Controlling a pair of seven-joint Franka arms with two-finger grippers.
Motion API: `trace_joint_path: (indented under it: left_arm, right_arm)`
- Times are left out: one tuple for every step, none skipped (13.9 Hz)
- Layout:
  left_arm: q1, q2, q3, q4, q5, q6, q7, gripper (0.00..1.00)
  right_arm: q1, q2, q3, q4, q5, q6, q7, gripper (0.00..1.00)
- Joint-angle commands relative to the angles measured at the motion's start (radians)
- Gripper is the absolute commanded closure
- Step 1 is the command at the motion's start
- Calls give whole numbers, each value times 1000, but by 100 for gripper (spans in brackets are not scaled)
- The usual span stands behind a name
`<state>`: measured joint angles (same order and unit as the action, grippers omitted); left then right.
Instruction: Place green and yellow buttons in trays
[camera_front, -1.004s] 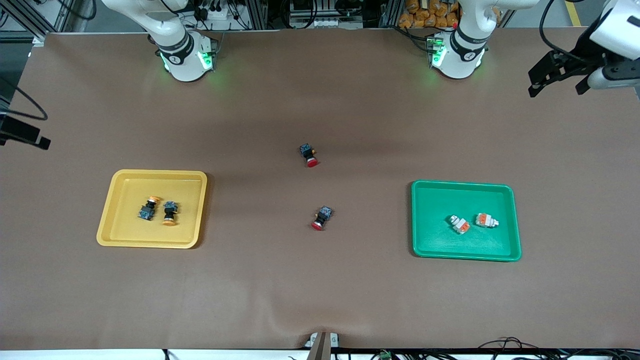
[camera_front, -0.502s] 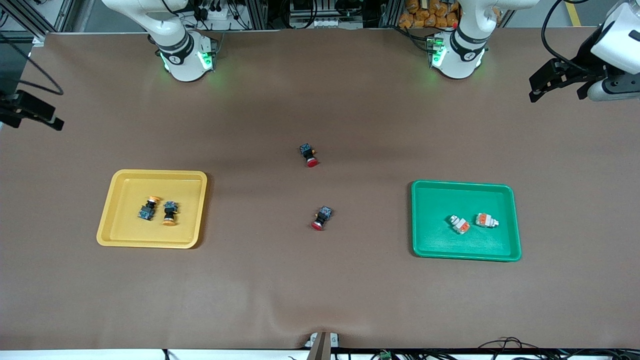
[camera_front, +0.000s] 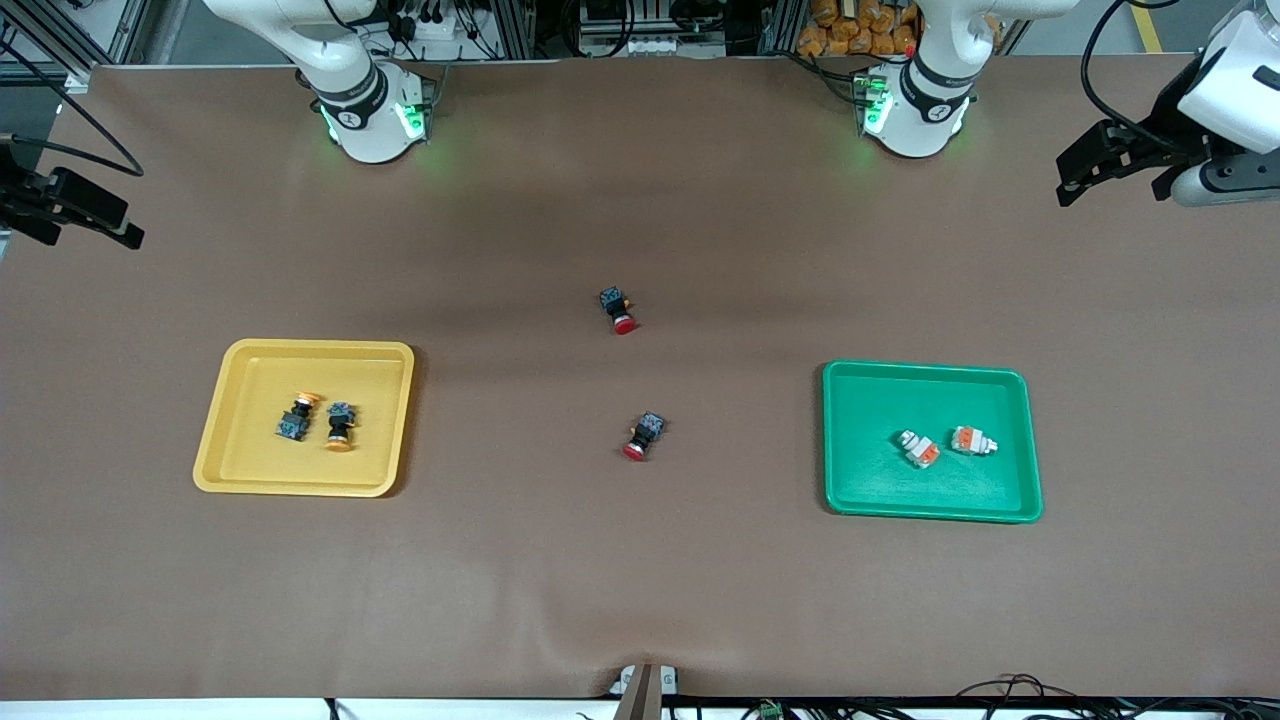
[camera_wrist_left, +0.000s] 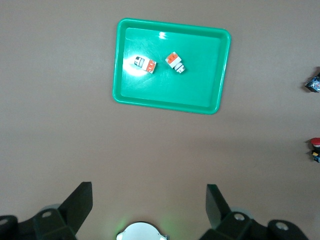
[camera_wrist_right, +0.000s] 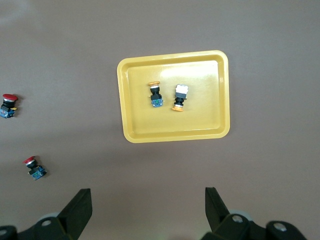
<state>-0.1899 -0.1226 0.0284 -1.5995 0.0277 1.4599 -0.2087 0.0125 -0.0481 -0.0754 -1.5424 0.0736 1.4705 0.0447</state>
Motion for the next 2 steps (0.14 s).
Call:
trace_joint_path:
  left_arm:
    - [-3,15,4,30,-6,-23,11,0]
    - [-2,15,4,29,-6,-24,9,0]
  right_arm:
    - [-17,-32,14,-35,11,5,3,0]
    - [-16,-32,14,-35,11,5,3,0]
